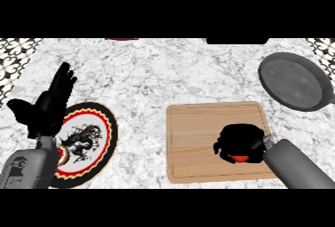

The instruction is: Pick the tomato from the cutting board and place it in the pan

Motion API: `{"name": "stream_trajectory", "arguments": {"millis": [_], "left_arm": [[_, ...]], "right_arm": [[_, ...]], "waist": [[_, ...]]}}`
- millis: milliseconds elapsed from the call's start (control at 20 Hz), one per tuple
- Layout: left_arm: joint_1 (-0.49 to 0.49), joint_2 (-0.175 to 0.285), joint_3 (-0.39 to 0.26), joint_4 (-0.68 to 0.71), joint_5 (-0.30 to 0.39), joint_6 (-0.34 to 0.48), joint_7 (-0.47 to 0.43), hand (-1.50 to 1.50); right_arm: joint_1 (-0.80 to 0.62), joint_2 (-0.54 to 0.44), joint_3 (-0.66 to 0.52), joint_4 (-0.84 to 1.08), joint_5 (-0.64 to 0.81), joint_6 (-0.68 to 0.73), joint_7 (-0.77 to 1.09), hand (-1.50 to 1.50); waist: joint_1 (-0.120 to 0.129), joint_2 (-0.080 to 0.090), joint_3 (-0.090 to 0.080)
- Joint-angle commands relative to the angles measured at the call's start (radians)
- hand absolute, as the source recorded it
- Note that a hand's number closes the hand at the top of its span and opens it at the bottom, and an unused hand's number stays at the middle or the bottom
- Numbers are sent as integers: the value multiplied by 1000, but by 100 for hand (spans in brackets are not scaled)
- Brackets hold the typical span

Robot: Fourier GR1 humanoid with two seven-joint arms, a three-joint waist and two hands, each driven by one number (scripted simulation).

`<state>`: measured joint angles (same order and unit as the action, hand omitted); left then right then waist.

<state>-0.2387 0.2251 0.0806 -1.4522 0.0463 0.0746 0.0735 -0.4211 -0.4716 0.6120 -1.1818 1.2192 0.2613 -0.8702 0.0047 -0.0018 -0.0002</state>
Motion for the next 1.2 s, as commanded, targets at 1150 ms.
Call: {"name": "stream_trajectory", "arguments": {"millis": [1150], "left_arm": [[23,-34,-10,-13,-35,34,-19,0]], "right_arm": [[-206,468,-560,-200,35,-312,1548,150]], "waist": [[-7,0,0]]}}
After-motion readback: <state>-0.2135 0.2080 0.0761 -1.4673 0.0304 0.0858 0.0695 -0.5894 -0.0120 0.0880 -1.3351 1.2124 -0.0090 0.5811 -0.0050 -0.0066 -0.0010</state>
